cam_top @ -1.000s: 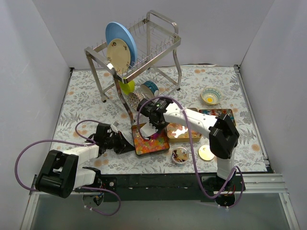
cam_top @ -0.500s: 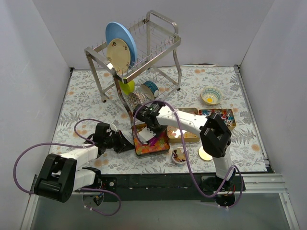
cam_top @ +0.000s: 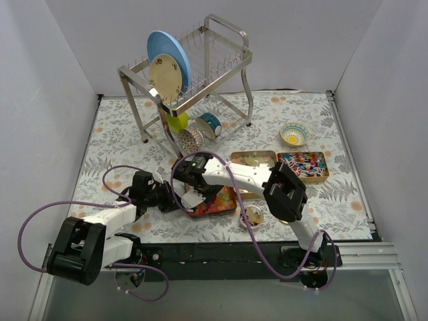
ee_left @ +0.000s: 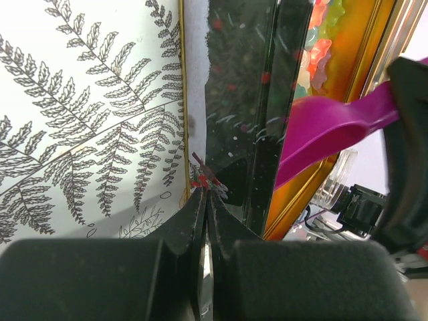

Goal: Pack the candies
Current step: Scoop the fake candies from the storage box.

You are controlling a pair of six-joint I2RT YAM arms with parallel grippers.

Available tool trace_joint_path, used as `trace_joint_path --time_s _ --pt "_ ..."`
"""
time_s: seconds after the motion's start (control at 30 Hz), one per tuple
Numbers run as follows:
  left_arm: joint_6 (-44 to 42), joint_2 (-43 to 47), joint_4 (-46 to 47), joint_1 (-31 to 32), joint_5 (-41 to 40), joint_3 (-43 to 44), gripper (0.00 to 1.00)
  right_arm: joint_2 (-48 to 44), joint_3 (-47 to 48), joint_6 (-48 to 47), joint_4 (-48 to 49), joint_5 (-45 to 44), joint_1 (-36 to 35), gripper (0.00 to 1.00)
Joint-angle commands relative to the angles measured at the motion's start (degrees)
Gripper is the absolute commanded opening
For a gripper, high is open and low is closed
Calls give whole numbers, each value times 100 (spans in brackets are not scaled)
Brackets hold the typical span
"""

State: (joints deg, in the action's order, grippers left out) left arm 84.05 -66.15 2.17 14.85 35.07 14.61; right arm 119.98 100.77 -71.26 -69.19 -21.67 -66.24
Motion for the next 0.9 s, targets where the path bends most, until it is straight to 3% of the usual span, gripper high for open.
trace_joint_path --time_s 0.0,0.2,0.5,0.87 --pt "6 67 82 9 26 33 0 315 425 718 -209 557 -56 1" --pt "-55 49 -103 -26 -53 121 0 -158 -416 1018 465 1401 14 1" --pt "-336 -91 -533 -465 79 436 0 -1266 -1814 719 1575 2754 427 1" --pt "-1328 -223 -1543 -597 272 1263 0 -1873 -2061 236 1671 4039 1305 1"
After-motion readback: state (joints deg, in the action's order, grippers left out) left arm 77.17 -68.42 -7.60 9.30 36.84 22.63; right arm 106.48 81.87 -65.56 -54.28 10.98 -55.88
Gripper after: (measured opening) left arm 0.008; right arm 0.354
